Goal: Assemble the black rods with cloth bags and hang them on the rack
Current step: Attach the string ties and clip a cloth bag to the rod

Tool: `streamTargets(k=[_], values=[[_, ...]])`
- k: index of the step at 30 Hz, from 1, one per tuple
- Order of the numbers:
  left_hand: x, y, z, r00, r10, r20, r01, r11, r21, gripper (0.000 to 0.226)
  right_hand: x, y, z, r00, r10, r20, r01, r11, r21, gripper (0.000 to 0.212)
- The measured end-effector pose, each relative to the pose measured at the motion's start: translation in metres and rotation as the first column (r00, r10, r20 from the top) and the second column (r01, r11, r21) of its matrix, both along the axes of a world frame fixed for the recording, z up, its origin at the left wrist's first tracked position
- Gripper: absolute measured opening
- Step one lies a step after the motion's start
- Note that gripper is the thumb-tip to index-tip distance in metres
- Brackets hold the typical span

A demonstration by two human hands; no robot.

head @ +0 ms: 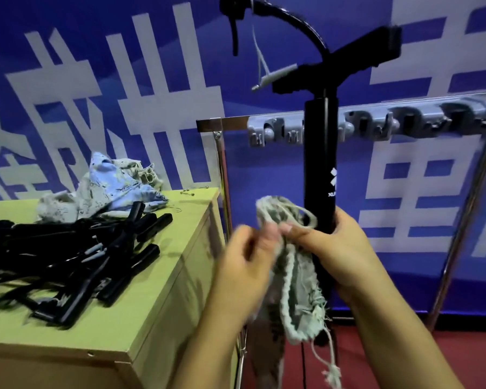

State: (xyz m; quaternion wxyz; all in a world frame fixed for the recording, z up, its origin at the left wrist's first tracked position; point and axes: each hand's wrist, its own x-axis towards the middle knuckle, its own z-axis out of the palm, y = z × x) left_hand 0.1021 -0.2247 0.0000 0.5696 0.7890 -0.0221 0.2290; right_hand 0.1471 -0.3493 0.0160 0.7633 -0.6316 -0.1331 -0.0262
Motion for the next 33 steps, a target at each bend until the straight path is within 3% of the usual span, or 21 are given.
streamTargets(k=[2,6,9,13,15,17,19,21,23,26,27,29,33], values=[[0.002,-0.001,-0.008,0.972,-0.168,-0.165,0.183,0.980,0.080,0.042,0.001,0.003,-0.001,0.999,0.038,-0.036,-0.036,0.998,0.041,0.033],[0.012,0.017,-0.019,0.959,-0.185,-0.213,0.196,0.980,0.032,0.012,0.002,0.001,-0.002,0.994,0.103,-0.046,-0.101,0.994,0.042,0.033],[0.014,0.041,-0.029,0.963,0.044,-0.266,0.019,0.973,0.229,0.013,0.011,-0.009,0.001,0.999,-0.020,-0.028,0.019,0.999,-0.029,0.026],[0.017,0.065,-0.035,0.848,0.377,-0.372,-0.273,0.913,0.302,0.016,0.024,-0.026,0.005,0.974,-0.226,0.004,0.226,0.973,-0.049,0.021],[0.021,0.075,-0.035,0.858,0.317,-0.404,-0.303,0.948,0.099,0.014,0.029,-0.032,0.007,0.944,-0.328,0.036,0.329,0.943,-0.045,0.022],[0.020,0.084,-0.030,0.910,0.128,-0.395,-0.275,0.899,-0.340,0.018,0.033,-0.039,0.005,0.912,-0.408,0.045,0.409,0.912,-0.031,0.022],[0.016,0.090,-0.026,0.954,-0.125,-0.272,-0.119,0.676,-0.727,0.013,0.037,-0.045,0.002,0.899,-0.437,0.014,0.437,0.899,0.014,0.024],[0.012,0.087,-0.020,0.945,-0.306,-0.112,0.028,0.418,-0.908,0.040,0.039,-0.048,-0.002,0.905,-0.426,-0.017,0.426,0.904,0.023,0.023],[0.014,0.084,-0.023,0.941,-0.338,-0.030,0.052,0.231,-0.971,0.060,0.041,-0.049,-0.007,0.910,-0.415,-0.018,0.415,0.910,-0.004,0.022],[0.012,0.076,-0.017,0.937,-0.349,0.010,0.056,0.121,-0.991,0.027,0.044,-0.051,-0.011,0.911,-0.413,0.002,0.413,0.910,-0.025,0.024],[0.013,0.074,-0.016,0.941,-0.337,0.024,0.061,0.099,-0.993,0.028,0.044,-0.051,-0.011,0.914,-0.405,0.009,0.406,0.913,-0.039,0.025],[0.015,0.069,-0.013,0.936,-0.345,0.073,0.115,0.104,-0.988,0.034,0.046,-0.051,-0.012,0.922,-0.385,0.030,0.386,0.919,-0.082,0.026],[0.021,0.059,-0.013,0.904,-0.427,0.030,0.148,0.245,-0.958,0.035,0.049,-0.052,-0.013,0.938,-0.344,0.049,0.347,0.929,-0.130,0.030]])
